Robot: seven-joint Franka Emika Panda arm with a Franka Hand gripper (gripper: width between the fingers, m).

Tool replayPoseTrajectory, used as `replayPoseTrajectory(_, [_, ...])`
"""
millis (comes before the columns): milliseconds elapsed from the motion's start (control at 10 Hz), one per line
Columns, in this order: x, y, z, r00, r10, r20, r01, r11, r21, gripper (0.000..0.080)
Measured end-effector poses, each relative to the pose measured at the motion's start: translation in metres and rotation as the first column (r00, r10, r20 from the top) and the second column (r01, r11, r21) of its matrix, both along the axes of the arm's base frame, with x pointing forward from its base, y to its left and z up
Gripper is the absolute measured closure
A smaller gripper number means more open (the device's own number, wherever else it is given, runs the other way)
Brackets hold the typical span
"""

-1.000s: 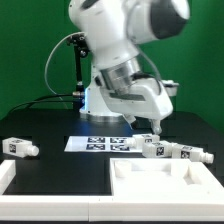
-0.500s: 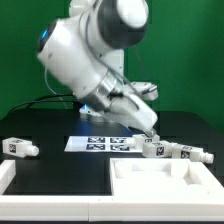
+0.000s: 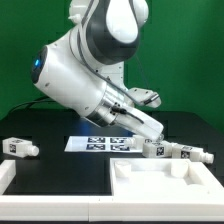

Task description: Assemble one leg

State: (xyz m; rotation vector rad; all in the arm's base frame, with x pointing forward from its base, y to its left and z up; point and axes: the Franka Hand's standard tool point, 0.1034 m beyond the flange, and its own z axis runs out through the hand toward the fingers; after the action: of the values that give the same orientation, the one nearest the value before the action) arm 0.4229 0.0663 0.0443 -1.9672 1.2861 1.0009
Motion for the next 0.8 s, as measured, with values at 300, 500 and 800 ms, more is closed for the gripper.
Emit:
replayPoseTrajectory(300, [-0.008, 0.007, -0.017, 1.000, 0.001, -0.023, -0.001, 1.000, -0.003, 0.0151])
replayPoseTrajectory(500, [-0.013, 0.008, -0.030, 0.999, -0.002, -0.036, 0.001, 1.000, -0.016, 0.0151])
replayPoseTrajectory(800, [-0.018, 0.009, -0.035, 0.999, -0.001, -0.049, 0.001, 1.000, -0.013, 0.0290])
